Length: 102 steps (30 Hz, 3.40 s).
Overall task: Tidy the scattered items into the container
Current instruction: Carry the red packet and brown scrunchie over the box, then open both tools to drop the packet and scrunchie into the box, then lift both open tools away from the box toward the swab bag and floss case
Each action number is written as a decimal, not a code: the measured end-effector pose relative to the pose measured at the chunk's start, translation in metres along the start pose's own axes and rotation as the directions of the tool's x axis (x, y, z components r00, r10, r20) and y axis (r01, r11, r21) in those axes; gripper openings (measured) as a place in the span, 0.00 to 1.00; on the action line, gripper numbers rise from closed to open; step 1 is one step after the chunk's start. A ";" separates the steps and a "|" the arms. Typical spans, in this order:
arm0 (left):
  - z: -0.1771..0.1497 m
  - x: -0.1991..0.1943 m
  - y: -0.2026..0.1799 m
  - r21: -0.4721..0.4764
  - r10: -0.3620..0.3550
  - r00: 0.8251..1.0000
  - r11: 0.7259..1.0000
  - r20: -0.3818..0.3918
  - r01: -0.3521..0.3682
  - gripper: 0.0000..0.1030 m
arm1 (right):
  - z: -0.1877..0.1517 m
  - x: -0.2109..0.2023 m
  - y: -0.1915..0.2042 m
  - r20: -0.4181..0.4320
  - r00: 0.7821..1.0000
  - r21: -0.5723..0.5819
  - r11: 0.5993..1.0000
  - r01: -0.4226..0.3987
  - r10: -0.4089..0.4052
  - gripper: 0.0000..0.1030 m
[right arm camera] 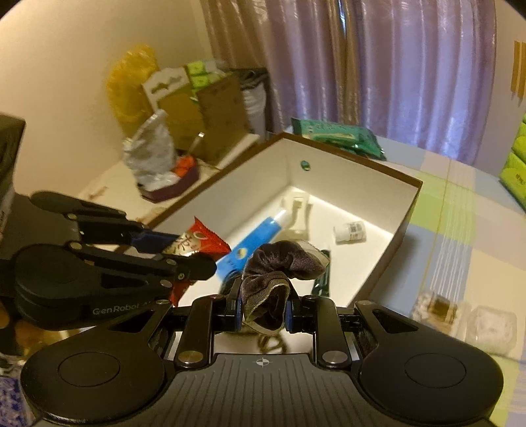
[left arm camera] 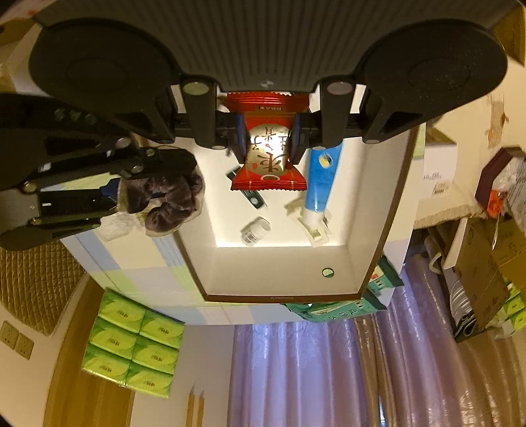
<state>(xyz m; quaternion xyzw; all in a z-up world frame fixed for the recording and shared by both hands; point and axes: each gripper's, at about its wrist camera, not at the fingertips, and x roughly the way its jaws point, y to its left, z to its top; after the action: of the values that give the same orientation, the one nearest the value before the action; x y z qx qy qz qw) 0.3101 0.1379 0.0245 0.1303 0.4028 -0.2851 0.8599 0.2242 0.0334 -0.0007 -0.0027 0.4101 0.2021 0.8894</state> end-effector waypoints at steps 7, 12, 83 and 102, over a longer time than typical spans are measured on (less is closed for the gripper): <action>0.025 0.049 0.024 0.025 -0.028 0.998 0.999 -0.062 0.029 0.21 | 0.021 0.060 -0.014 -0.088 0.993 -0.012 0.997 0.078 -0.079 0.19; 0.039 0.084 0.041 -0.006 -0.072 0.991 0.997 -0.117 0.072 0.21 | 0.036 0.094 -0.032 -0.153 0.985 -0.052 0.996 0.070 -0.078 0.19; 0.013 0.012 0.015 0.023 0.030 0.993 0.999 -0.112 -0.027 0.96 | -0.016 0.009 -0.003 -0.058 0.997 -0.291 0.956 0.028 -0.047 0.98; -0.024 -0.040 -0.014 -0.028 0.085 0.993 0.996 -0.084 -0.087 0.97 | -0.054 -0.038 0.017 -0.026 0.999 -0.302 0.953 -0.026 0.019 0.98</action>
<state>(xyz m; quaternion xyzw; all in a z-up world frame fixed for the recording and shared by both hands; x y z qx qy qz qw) 0.2661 0.1533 0.0398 0.1456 0.4363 -0.2358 0.8561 0.1569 0.0260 -0.0062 -0.1363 0.3844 0.2726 0.8714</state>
